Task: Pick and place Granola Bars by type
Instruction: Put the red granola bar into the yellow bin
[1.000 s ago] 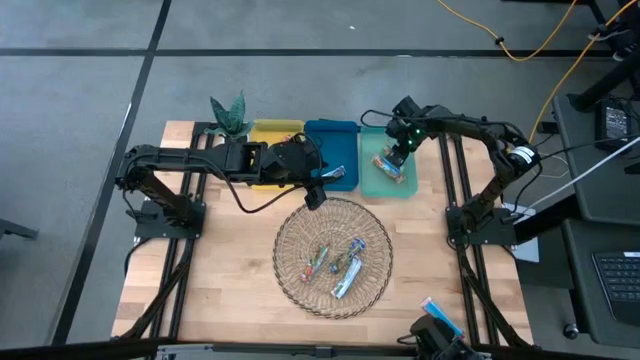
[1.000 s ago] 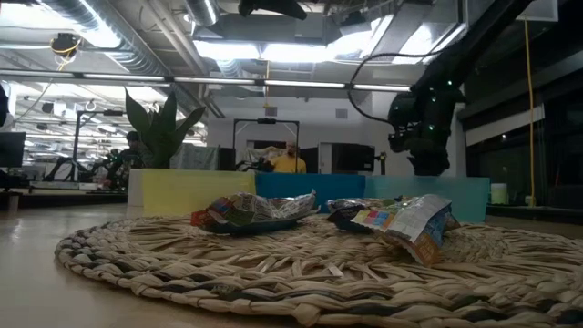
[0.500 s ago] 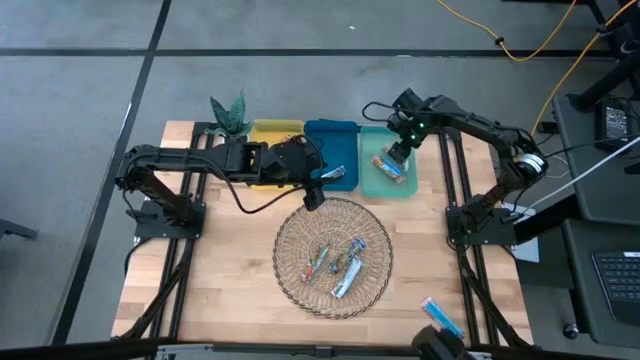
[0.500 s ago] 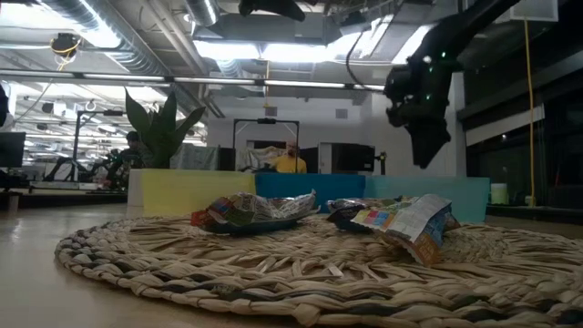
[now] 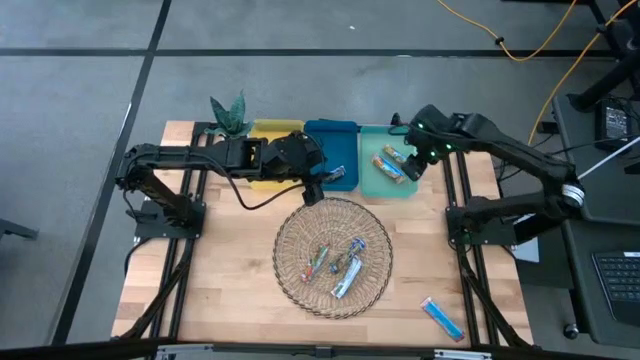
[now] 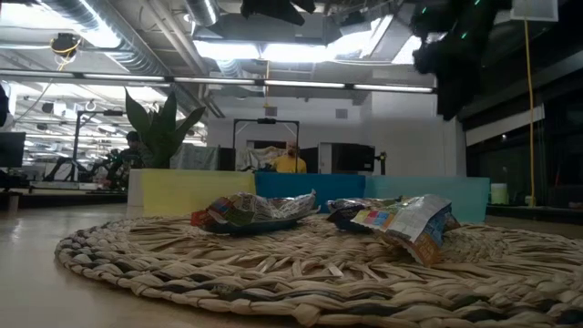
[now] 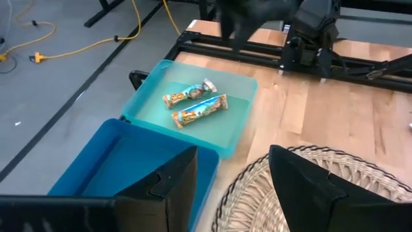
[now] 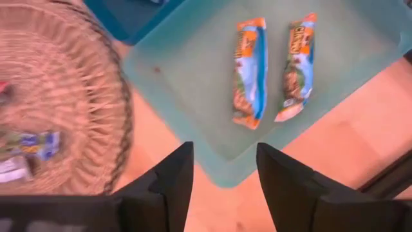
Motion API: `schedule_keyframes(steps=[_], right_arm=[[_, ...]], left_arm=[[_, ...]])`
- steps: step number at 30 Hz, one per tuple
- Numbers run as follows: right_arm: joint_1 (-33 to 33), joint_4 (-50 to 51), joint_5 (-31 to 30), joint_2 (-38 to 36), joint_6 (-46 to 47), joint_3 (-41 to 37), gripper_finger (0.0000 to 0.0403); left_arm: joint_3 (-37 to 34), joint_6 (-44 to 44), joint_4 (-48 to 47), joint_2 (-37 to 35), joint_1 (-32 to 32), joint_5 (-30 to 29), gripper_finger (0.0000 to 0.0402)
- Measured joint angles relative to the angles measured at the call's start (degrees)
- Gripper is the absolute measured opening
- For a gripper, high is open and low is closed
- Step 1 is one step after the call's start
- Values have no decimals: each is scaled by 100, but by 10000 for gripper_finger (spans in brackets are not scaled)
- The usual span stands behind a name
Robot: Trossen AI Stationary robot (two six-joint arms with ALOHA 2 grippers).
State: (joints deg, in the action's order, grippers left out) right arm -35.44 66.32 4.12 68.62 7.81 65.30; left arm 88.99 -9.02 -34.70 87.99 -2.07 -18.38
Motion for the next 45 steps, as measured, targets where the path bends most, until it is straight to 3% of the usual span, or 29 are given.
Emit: schedule_keyframes(steps=[10,21,34,45], right_arm=[[1065,379,-13,-979,948,0,171],[2646,602,365,-1527,1952,0,171],[4656,532,352,-1475,4118,0,171],[6517,88,230,-814,6220,0,171]], left_arm=[[0,173,-2,0,-36,187,184],[0,310,-142,0,-34,259,184],[0,339,-354,0,-34,355,184],[0,531,-373,0,-35,506,184]])
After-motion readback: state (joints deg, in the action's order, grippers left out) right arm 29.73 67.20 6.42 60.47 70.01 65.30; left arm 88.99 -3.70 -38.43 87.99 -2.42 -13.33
